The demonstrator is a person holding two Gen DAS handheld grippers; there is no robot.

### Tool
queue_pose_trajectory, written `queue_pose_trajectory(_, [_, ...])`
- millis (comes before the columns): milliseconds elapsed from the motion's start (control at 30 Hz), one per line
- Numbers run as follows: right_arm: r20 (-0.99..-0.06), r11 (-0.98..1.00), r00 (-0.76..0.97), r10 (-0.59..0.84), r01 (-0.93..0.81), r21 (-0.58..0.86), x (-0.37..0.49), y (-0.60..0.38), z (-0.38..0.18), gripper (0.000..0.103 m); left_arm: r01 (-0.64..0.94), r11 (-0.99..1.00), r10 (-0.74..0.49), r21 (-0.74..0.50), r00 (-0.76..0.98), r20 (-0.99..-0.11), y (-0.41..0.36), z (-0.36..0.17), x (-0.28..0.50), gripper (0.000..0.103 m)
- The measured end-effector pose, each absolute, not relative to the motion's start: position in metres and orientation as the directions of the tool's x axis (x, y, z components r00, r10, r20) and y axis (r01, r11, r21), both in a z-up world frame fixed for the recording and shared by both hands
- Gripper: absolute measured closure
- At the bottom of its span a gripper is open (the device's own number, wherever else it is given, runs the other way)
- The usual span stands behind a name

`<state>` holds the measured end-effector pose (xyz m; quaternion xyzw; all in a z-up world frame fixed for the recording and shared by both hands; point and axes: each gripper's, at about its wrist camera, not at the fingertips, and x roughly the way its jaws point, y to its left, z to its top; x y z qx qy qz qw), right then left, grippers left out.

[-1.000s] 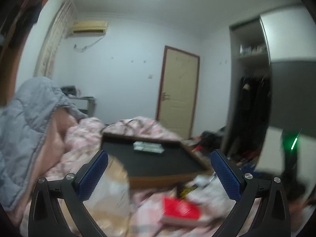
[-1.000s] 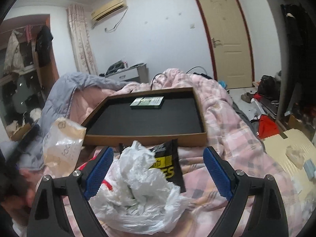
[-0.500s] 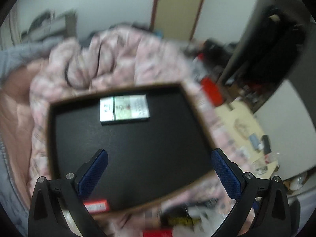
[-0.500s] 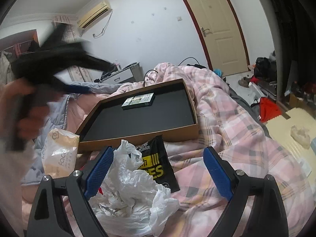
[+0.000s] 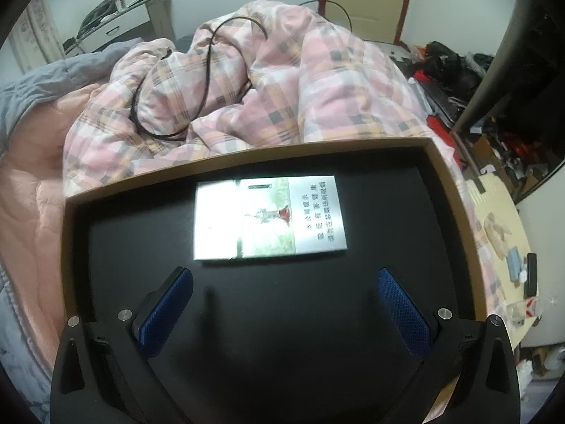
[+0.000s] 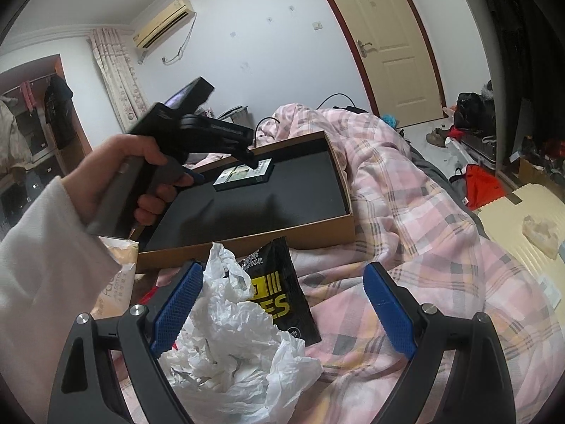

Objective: Organize soft objects
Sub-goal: 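Reach the left tool into the tray and grasp the green-white cigarette box, then lift the cigarette box out and lower it beside the red pack, open left tool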

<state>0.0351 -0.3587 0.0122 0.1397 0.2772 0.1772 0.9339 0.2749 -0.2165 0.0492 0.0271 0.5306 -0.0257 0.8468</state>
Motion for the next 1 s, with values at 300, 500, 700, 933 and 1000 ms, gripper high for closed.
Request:
queue_pose_trajectory(300, [-0.468,0.889,0.775,0.425,-0.260,0.377,0.038,-0.361,0.010,0.011,0.072,0.996,0.013,0.053,0.476,-0.880,-0.228,0.034,0.282,0.000])
queue_pose_trajectory(500, [-0.464,0.893,0.780,0.420,-0.264,0.364,0.036,-0.357,0.012,0.011,0.065,0.988,0.084,0.141,0.541,-0.837,-0.232,0.037,0.281,0.000])
queue_pose_trajectory(700, [-0.467,0.893,0.778,0.421,-0.265,0.364,0.035,-0.356,0.011,0.011,0.012,0.991,0.111,0.137,0.516,-0.849,-0.223,0.031,0.286,0.000])
queue_pose_trajectory(933, [-0.468,0.895,0.778,0.419,-0.267,0.357,0.034,-0.354,0.012,0.011,-0.001,0.990,0.119,0.141,0.541,-0.832,-0.223,0.021,0.289,0.002])
queue_pose_trajectory(1000, [-0.470,0.894,0.776,0.421,-0.267,0.361,0.034,-0.354,0.012,0.011,-0.014,0.993,0.105,0.117,0.548,-0.830,-0.221,0.022,0.289,0.002])
